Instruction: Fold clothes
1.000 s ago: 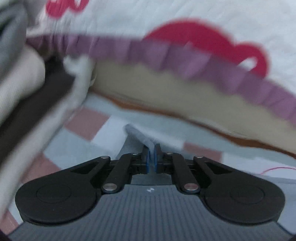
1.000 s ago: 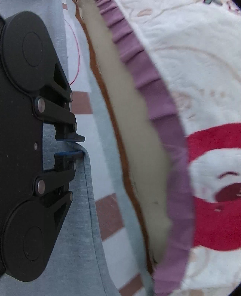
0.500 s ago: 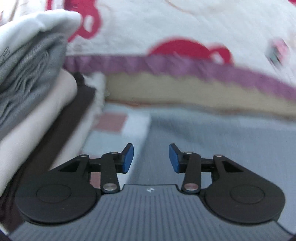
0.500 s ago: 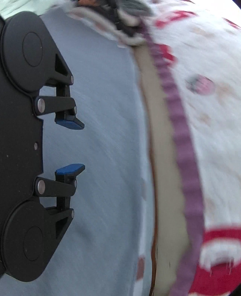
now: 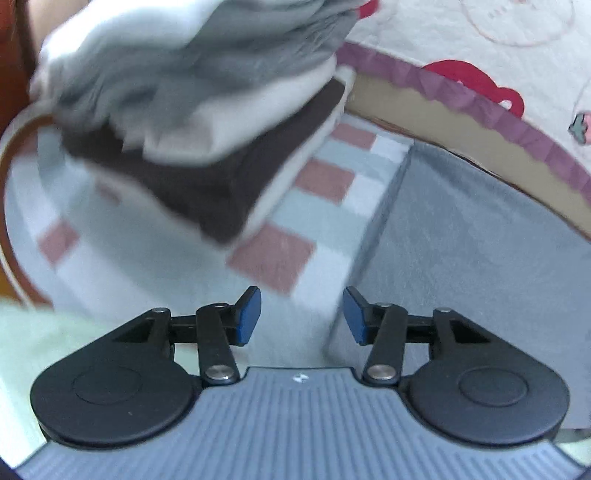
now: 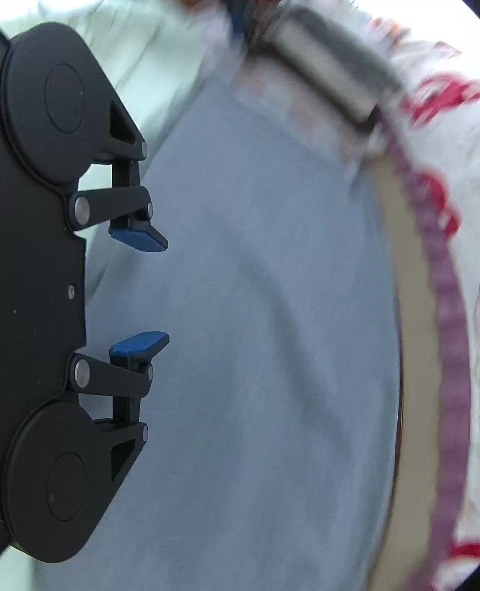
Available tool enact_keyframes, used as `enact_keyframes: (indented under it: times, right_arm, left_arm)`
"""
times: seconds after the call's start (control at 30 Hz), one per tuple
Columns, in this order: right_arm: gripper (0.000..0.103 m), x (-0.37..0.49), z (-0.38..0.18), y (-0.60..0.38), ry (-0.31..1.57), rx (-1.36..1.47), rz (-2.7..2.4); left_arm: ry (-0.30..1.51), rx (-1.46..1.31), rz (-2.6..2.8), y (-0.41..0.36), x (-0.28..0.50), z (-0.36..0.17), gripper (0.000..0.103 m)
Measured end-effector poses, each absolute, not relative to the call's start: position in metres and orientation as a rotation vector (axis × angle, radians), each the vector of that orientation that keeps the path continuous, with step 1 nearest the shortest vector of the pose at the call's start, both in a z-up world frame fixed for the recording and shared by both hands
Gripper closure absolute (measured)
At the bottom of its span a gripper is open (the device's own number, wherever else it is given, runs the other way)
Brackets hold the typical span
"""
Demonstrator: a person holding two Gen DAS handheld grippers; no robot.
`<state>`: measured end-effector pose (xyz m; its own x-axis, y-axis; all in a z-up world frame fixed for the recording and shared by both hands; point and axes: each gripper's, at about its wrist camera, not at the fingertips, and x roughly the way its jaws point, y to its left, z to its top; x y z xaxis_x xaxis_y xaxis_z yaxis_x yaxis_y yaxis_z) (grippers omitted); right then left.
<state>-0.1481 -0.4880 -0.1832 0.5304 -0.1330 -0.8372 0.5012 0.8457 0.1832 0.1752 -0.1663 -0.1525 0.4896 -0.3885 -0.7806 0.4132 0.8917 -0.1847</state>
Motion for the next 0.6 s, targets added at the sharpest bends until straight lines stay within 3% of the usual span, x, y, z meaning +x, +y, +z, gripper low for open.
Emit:
enact_keyframes:
  times: [0.3,0.6]
  right_arm:
    - [0.049,-0.193,-0.178,-0.500,0.913,0.518,-0.568]
    - [0.046,-0.251,-0.188,-0.540,0.796,0.893,-0.677]
  left_arm:
    - [1.100,-0.160,-0.510,-0.183,0.152,-0.212,0.050]
    - [0.990,-0.236,-0.475,-0.203,0.147,-0.220,0.027]
